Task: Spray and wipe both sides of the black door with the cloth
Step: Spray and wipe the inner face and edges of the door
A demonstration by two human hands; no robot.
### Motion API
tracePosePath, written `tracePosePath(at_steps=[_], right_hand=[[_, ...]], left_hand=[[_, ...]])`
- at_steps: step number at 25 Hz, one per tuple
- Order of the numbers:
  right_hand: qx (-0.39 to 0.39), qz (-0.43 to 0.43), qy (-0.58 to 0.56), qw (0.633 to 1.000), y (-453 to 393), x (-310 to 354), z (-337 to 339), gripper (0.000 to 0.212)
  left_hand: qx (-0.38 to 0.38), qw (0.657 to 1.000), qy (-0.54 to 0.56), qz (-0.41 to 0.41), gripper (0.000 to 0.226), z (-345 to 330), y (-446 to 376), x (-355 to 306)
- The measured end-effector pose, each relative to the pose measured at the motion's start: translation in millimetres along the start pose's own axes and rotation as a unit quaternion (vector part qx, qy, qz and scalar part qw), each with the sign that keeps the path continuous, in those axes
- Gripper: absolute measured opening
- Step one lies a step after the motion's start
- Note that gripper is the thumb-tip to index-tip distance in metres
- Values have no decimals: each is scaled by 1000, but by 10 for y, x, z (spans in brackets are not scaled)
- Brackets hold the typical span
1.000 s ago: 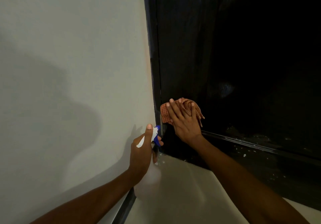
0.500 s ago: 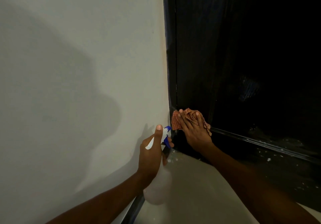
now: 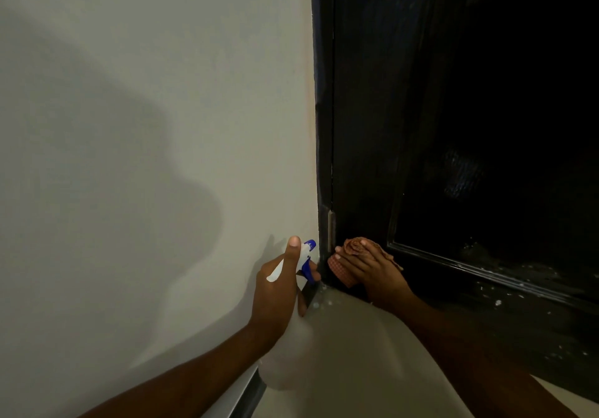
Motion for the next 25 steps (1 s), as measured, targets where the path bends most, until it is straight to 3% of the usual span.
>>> tracePosePath(at_steps=[4,7,10,14,19,25], right_hand=[[-109,-111,-34,987,-69,-423,448,94],[-180,-205,-60,960,-209,-737,921,89],[-181,-252,-105,945,-470,-735,1165,91],[-169,-209,-108,957,-757,-529,1132,99],[-147,-170,-105,969,-715,-291,845,108],[-204,-87,-77,972,-642,-430,936,84]], left_hand=[[17,1000,-5,17,80,-25,-82,16],[23,999,32,14,63,-50,-33,-80],[18,999,34,-1,42,-46,11,-116],[20,999,30,-21,37,-61,42,-31],[14,999,29,-8,52,-106,21,34],[21,999,18,-21,48,-197,-39,36]])
Point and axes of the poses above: each hand's wrist, its own y-axis away from the middle knuckle, its own z-axis out of the back of the hand, x = y × z, the point moved 6 cm from there along -y, towards the middle knuckle, and after that the axes turned 3 degrees about -x, right-handed, at the moved point
